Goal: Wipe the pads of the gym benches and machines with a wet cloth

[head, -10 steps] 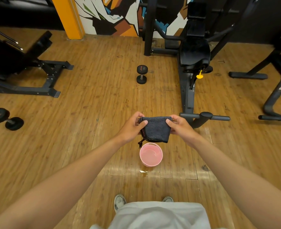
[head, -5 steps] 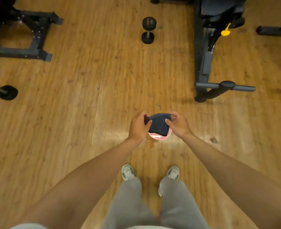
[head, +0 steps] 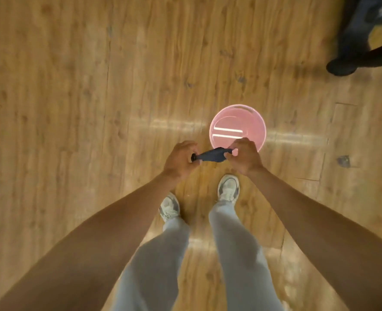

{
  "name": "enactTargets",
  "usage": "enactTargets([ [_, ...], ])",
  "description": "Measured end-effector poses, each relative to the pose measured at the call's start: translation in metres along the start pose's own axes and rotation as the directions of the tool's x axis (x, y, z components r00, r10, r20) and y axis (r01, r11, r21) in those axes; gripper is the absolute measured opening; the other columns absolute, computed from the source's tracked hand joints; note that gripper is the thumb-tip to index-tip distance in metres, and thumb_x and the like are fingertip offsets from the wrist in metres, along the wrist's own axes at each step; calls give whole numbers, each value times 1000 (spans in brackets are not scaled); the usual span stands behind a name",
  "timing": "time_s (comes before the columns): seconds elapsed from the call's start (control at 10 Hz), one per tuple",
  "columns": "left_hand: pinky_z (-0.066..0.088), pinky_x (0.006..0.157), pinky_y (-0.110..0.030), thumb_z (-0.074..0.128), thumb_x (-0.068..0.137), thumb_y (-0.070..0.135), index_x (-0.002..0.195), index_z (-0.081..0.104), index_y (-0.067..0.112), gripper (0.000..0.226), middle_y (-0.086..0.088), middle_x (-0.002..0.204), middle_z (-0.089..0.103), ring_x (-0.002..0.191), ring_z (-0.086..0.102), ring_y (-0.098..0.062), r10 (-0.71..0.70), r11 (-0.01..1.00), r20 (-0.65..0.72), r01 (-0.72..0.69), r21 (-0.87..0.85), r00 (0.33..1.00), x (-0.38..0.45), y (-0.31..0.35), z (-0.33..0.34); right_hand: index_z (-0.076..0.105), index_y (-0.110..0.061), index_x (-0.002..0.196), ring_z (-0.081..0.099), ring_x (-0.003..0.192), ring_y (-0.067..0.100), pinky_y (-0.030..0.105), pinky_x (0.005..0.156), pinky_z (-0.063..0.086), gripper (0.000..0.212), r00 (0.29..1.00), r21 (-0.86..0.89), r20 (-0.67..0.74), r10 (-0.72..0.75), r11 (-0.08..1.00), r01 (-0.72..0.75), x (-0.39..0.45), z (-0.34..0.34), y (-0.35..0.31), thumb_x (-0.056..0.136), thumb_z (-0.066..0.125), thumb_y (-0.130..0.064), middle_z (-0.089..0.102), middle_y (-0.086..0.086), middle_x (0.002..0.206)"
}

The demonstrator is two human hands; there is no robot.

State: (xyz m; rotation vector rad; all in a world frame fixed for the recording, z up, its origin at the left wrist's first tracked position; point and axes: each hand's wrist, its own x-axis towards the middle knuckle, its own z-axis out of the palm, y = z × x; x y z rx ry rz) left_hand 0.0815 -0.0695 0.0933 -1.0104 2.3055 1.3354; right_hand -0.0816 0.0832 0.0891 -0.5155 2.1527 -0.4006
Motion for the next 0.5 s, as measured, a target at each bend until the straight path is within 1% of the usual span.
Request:
enactTargets([
  [0.1,26,106,-19,81,84,7,95,71,8,15,-10,145,52,140,39,-23,20,997,10,-21,80,1000,42,-41,28,72,-16,112,36,139,25,42,107,40,22,995,-174,96,-38,983,54,59,22,26,95,67,-29,51,5,136],
  [0.2,36,110,-29,77,87,9,96,70,14,12,-5,149,48,143,35,-23,87,984,-55,-77,164,995,99,-67,48,70,-22,117,28,146,23,42,111,36,23,998,-234,4,-65,970,64,119,39,35,97,64,-32,46,3,147],
  [0.3,42,105,-31,71,92,15,104,66,17,13,0,151,46,142,35,-20,82,971,-151,-45,237,985,150,-76,62,68,-22,124,29,146,26,45,112,37,29,994,-315,-96,-51,949,18,164,52,33,99,60,-35,47,6,149],
  [0.4,44,102,-29,70,94,20,121,62,20,27,4,154,43,141,37,-17,58,983,-149,-30,182,987,178,-74,68,58,-20,136,26,148,26,44,113,37,37,995,-376,-93,-36,926,-2,184,66,30,100,57,-29,40,7,154],
  [0.5,49,102,-38,63,97,18,144,49,17,48,2,156,42,141,39,-19,53,965,-149,-12,263,987,176,-61,65,30,-16,154,9,155,29,47,121,26,61,995,-291,-85,57,953,-80,176,68,25,99,55,-19,15,10,167],
])
